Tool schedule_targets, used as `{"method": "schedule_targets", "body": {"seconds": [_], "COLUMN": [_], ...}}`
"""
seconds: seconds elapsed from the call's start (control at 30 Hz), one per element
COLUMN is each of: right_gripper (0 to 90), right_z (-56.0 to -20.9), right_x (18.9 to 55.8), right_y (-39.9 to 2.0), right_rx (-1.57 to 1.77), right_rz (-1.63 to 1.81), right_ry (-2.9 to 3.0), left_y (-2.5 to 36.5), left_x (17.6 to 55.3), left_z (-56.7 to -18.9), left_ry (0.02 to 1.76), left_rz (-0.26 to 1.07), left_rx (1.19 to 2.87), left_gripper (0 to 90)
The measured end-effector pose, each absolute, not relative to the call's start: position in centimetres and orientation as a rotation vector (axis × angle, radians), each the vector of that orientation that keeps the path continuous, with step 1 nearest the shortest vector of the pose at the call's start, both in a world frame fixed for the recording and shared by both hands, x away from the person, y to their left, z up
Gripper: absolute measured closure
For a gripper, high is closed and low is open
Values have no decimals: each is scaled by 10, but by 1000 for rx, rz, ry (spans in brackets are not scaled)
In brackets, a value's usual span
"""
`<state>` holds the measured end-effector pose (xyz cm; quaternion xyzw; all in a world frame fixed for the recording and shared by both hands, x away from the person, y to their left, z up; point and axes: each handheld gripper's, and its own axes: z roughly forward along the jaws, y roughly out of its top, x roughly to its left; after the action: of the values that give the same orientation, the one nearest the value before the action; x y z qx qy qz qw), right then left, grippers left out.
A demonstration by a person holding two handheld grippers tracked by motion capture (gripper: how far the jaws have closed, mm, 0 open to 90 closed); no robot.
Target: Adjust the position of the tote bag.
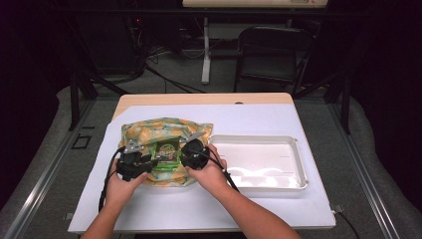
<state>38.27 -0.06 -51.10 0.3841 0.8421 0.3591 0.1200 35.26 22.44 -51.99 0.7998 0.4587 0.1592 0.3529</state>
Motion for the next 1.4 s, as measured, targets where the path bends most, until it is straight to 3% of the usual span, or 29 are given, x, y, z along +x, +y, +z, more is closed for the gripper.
{"method": "schedule_targets", "body": {"seconds": [0.3,0.6,1.07,1.4], "right_gripper": [773,793,607,636], "right_z": [-516,-529,-521,-531], "right_x": [416,445,426,428], "right_y": [26,11,25,24], "right_rx": [1095,1205,1284,1348], "right_rz": [901,720,917,894], "right_ry": [2451,2417,2457,2491], "left_y": [223,225,227,228], "left_x": [353,357,377,382], "left_z": [-522,-520,-525,-532], "left_ry": [1193,1201,1298,1342], "left_rz": [424,434,415,349], "left_rx": [2058,2047,2021,2039], "left_gripper": [638,632,570,564]}}
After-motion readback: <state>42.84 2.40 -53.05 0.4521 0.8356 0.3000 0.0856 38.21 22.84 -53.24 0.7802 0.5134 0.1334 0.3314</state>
